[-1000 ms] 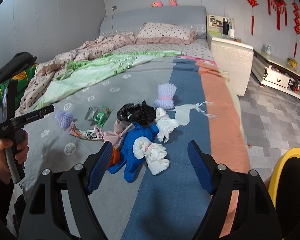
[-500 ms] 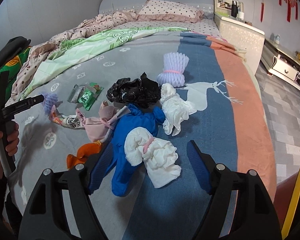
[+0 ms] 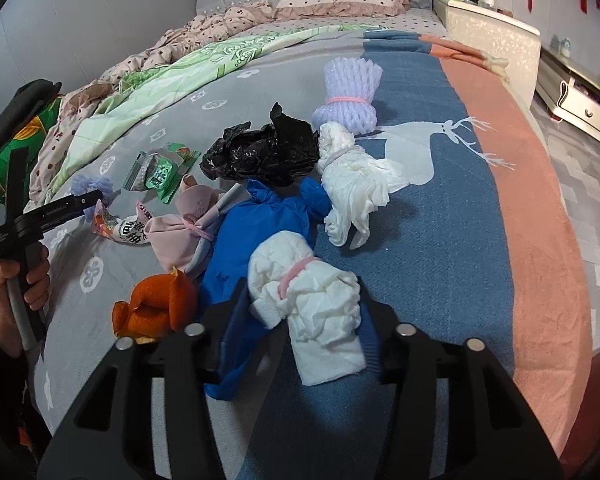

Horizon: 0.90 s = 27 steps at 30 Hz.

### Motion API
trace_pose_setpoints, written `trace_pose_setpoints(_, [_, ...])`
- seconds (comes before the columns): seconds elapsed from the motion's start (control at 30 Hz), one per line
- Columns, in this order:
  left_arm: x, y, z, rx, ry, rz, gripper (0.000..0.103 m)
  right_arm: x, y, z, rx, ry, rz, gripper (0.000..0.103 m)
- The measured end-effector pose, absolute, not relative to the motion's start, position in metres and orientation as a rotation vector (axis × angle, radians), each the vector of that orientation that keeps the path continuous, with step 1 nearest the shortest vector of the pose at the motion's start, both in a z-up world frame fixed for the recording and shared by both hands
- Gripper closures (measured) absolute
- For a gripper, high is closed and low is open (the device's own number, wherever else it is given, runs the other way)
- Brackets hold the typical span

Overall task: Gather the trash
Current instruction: 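Grasp the lavender mesh bundle with the left tool while the right tool grasps the white tissue bundle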

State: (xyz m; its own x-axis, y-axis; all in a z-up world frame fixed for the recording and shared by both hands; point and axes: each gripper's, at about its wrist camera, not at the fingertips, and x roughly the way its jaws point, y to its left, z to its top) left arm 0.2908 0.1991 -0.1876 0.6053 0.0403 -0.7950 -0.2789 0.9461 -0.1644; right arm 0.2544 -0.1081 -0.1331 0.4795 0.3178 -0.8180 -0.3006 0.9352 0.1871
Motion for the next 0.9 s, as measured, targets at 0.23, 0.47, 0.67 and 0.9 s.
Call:
trace_pose_setpoints(0.23, [0.288, 0.196, -0.183, -0.276, 0.878, 0.166, 0.058, 0.255, -0.108, -0.133, 0.035, 0.989, 0.393, 0.071])
trace_pose_setpoints(0.47, [0.278, 0.196, -0.164, -0.267, 0.838, 0.153, 0.060, 0.245, -0.113, -0.116, 0.035, 0.939, 0.386, 0.073])
trace_pose_setpoints(0.67, [0.264, 0.190, -0.137, -0.257, 0.792, 0.138, 0.060, 0.227, -0.120, -0.089, 0.040, 0.886, 0.390, 0.073])
trace_pose_setpoints(0.9, [0.241, 0.173, -0.100, -0.233, 0.735, 0.108, 0.060, 0.202, -0.131, -0.055, 0.058, 0.836, 0.389, 0.073])
